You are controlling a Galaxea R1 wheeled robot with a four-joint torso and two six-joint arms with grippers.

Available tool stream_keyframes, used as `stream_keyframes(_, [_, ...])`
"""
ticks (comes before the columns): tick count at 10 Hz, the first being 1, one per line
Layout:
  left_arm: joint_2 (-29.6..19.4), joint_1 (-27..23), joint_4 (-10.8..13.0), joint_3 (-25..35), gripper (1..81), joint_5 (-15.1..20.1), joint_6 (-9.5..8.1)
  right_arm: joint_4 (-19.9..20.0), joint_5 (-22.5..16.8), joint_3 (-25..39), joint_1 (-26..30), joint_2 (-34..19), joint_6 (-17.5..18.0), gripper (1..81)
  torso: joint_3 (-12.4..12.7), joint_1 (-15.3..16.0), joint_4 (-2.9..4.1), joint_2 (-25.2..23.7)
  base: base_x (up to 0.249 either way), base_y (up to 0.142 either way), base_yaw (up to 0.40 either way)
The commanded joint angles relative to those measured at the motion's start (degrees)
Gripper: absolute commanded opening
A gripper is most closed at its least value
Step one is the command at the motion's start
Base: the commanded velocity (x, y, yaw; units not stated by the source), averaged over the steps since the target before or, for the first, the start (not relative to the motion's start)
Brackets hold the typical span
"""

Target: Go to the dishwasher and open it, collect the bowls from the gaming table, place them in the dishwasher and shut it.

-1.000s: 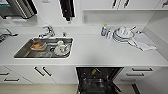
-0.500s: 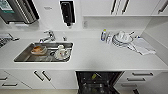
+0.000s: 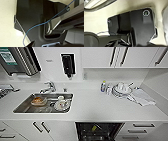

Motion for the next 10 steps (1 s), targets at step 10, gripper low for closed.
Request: stream_keyframes(10, [-0.91,0.69,0.30,-0.11,81.1,2.06,0.28,3.63,-7.60,-7.47,21.59,13.55,1.41,81.1,0.07,5.90,0.00,-9.33,0.000,0.000,0.000])
